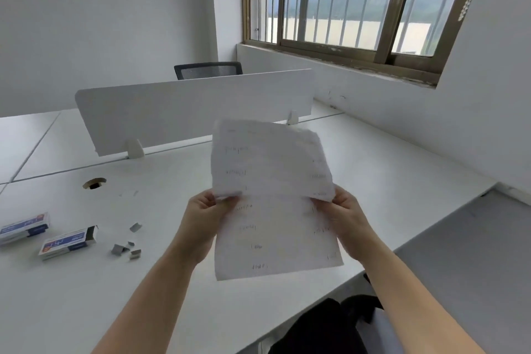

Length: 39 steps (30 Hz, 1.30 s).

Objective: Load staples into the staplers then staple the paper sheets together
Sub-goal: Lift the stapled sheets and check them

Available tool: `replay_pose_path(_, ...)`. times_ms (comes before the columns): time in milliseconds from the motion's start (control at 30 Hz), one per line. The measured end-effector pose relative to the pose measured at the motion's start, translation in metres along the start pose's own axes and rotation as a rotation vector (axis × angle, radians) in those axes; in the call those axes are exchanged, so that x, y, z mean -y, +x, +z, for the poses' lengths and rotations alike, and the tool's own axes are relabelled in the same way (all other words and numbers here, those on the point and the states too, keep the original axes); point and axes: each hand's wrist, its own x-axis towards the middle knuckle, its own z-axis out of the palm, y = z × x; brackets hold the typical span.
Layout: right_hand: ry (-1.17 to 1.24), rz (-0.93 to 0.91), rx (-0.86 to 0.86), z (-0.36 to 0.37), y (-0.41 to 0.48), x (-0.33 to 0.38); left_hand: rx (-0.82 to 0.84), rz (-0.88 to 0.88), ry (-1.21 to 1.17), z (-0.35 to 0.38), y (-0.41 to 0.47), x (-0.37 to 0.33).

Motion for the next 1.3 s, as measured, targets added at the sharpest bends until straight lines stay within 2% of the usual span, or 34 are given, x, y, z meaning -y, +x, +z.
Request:
replay_pose_path(67, 0.088, 0.088, -0.052, -0.022, -0.010, -0.001, 0.084, -0.008, 0.023, 0.017, 0.004, 0.005)
replay_pose_path(200, 0.308, 0.254, -0.095, -0.079, -0.043, 0.002, 0.295, -0.208, -0.050, 0.064, 0.010, 0.010)
replay_pose_path(300, -0.038, 0.261, -0.021, -0.116, -0.073, 0.000, 0.339, -0.138, 0.028, 0.111, 0.008, 0.013)
replay_pose_path(333, -0.170, 0.271, -0.054, -0.133, -0.084, -0.003, 0.353, -0.110, 0.040, 0.133, 0.006, 0.018)
replay_pose_path(400, -0.293, 0.287, -0.175, -0.155, -0.096, -0.011, 0.368, 0.027, 0.167, 0.166, 0.005, 0.030)
replay_pose_path(500, -0.251, 0.295, -0.463, -0.196, -0.117, -0.035, 0.382, 0.154, 0.423, 0.215, 0.004, 0.060)
replay_pose_path(600, -0.329, 0.415, -0.764, -0.239, -0.135, -0.082, 0.438, 0.305, 0.744, 0.252, 0.004, 0.090)
replay_pose_path(667, -0.506, 0.555, -0.839, -0.262, -0.149, -0.115, 0.515, 0.392, 0.932, 0.269, 0.010, 0.111)
replay_pose_path(767, -0.648, 0.693, -0.798, -0.283, -0.162, -0.159, 0.566, 0.514, 1.149, 0.291, 0.025, 0.136)
replay_pose_path(833, -0.701, 0.715, -0.763, -0.288, -0.161, -0.185, 0.565, 0.556, 1.191, 0.301, 0.036, 0.139)
replay_pose_path(967, -0.802, 0.788, -0.641, -0.286, -0.137, -0.234, 0.573, 0.540, 1.165, 0.321, 0.060, 0.141)
replay_pose_path(1100, -0.931, 0.971, -0.521, -0.273, -0.112, -0.283, 0.493, 0.453, 1.130, 0.336, 0.076, 0.145)
replay_pose_path(1233, -0.941, 1.156, -0.420, -0.260, -0.094, -0.321, 0.412, 0.436, 1.110, 0.342, 0.090, 0.153)
replay_pose_path(1300, -0.908, 1.173, -0.404, -0.258, -0.089, -0.335, 0.401, 0.446, 1.099, 0.345, 0.094, 0.154)
